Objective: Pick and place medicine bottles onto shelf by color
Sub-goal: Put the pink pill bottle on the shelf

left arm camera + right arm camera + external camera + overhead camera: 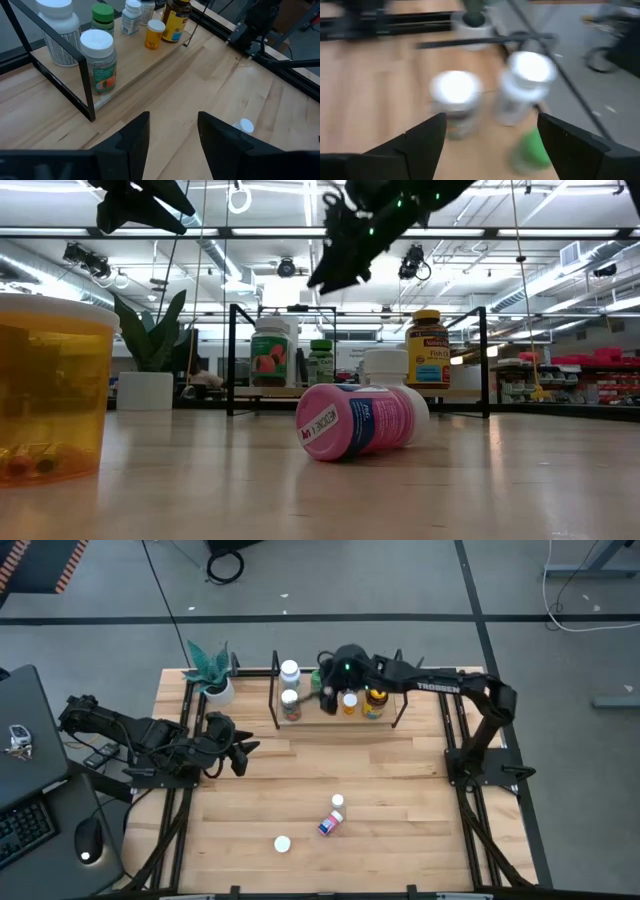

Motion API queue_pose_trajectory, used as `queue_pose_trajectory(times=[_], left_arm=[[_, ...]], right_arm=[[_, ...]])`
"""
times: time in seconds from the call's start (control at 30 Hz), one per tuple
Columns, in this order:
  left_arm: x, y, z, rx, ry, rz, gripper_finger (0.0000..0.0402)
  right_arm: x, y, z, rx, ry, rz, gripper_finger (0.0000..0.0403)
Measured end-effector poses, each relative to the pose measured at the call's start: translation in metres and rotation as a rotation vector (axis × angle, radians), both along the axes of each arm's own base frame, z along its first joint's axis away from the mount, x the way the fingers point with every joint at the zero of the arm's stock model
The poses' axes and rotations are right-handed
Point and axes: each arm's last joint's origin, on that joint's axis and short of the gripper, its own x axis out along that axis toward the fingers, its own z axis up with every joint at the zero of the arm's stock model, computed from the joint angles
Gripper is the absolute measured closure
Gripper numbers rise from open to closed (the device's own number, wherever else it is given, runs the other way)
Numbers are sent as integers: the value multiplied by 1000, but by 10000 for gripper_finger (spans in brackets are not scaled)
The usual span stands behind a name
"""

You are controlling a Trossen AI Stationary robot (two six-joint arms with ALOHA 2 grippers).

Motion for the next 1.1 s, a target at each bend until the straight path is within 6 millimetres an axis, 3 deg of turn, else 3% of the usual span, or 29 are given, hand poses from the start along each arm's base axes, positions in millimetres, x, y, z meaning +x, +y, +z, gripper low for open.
queue_pose_trajectory(times=[0.4,0.7,0.9,1.1], left_arm=[[0,0,0,-14,-8,8,228],[0,0,0,-22,-13,13,228],[0,0,0,-22,-14,12,228],[0,0,0,-21,-11,12,228]], right_arm=[[19,137,-10,216,90,479,95],[12,231,-49,280,349,687,95],[13,265,-85,245,470,788,95],[20,272,-121,149,574,808,101]])
